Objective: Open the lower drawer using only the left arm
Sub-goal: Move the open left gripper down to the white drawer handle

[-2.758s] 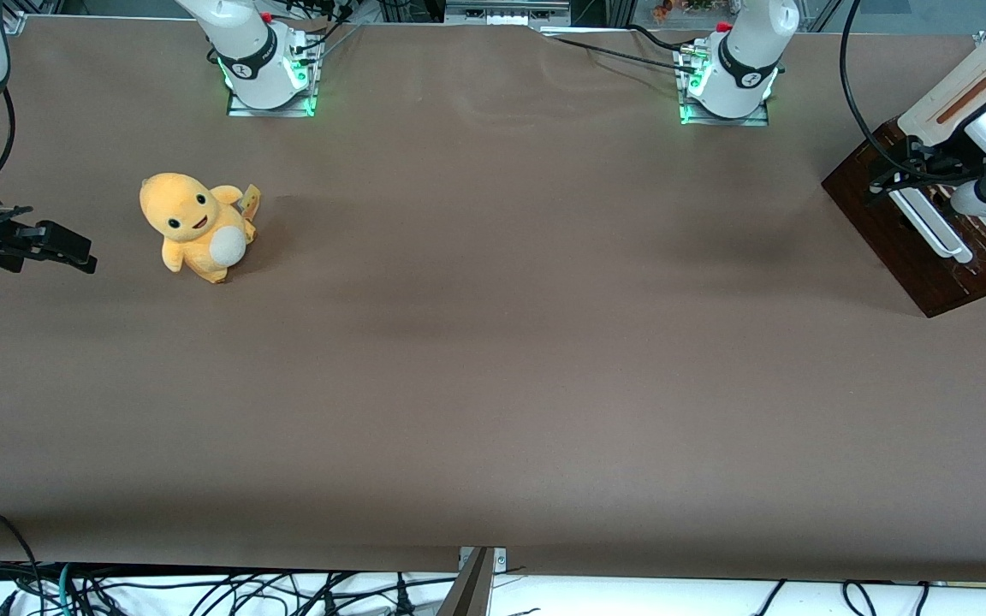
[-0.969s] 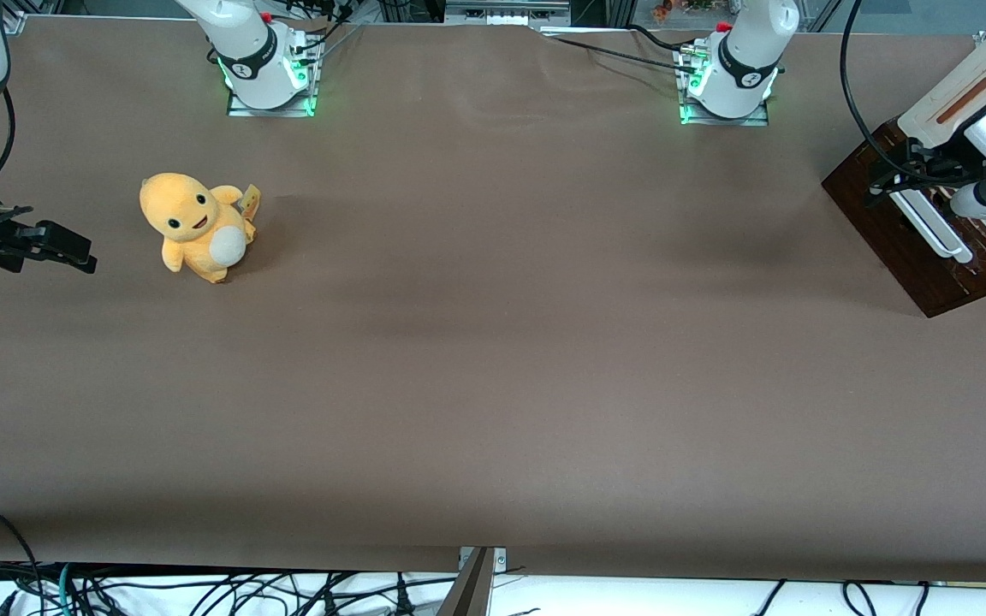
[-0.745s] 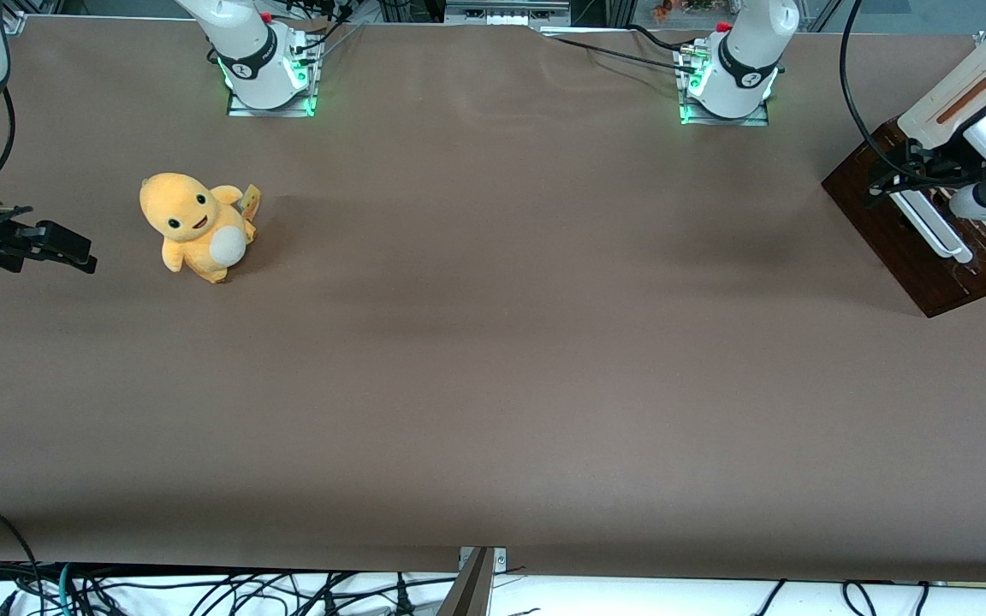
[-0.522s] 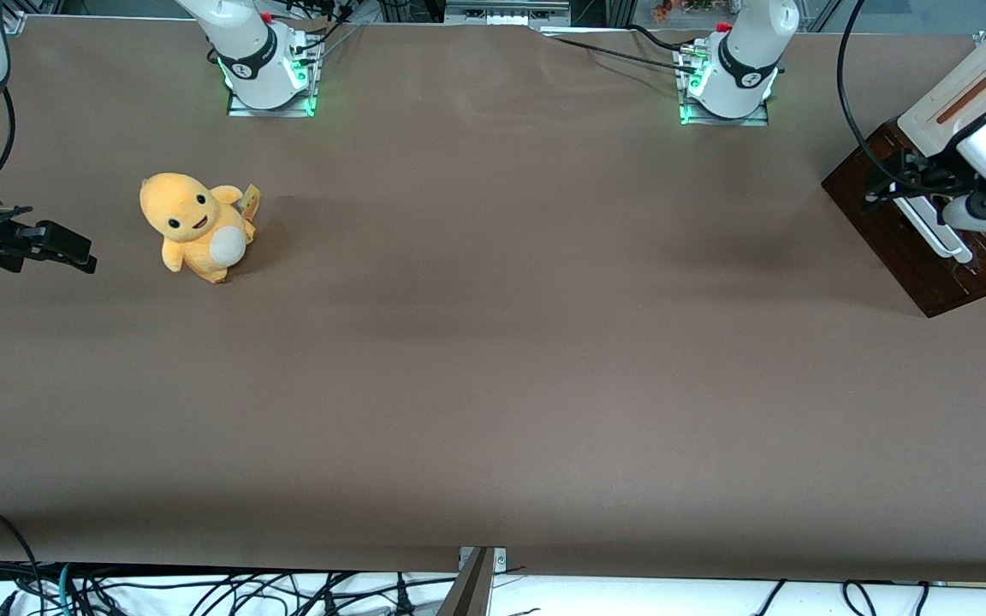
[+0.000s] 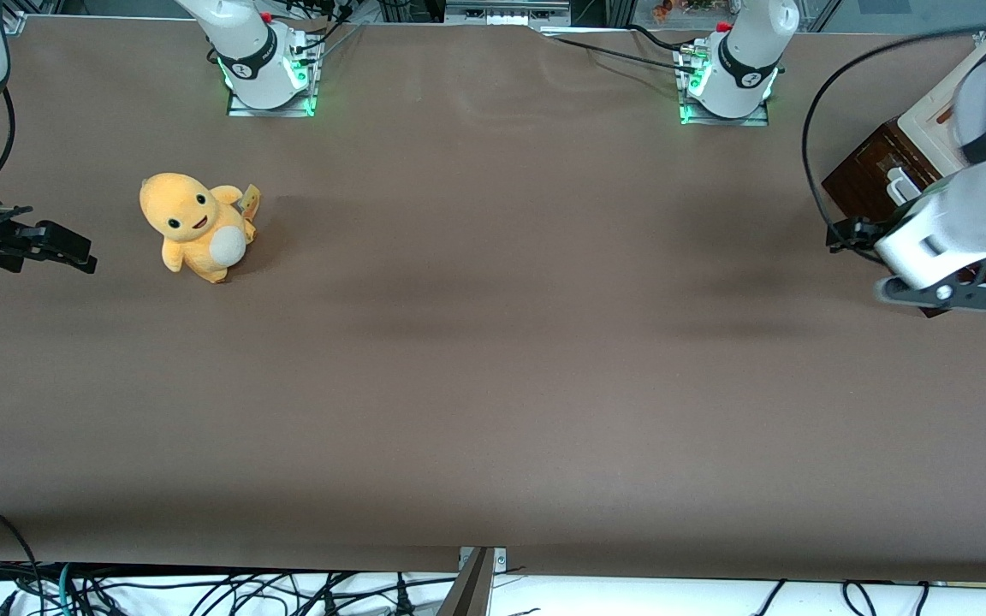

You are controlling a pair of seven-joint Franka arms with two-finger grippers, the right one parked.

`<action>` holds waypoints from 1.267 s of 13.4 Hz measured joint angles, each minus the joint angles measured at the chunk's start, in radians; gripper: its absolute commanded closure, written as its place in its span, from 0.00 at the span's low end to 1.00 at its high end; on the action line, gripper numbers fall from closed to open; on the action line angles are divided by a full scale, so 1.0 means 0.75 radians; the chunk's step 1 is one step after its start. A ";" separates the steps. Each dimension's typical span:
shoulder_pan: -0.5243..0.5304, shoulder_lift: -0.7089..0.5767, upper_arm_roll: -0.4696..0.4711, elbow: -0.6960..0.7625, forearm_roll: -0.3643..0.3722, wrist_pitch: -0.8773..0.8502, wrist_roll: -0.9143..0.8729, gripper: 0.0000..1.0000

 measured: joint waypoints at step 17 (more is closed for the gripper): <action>0.043 0.638 0.019 -0.063 0.820 -0.289 -0.973 0.00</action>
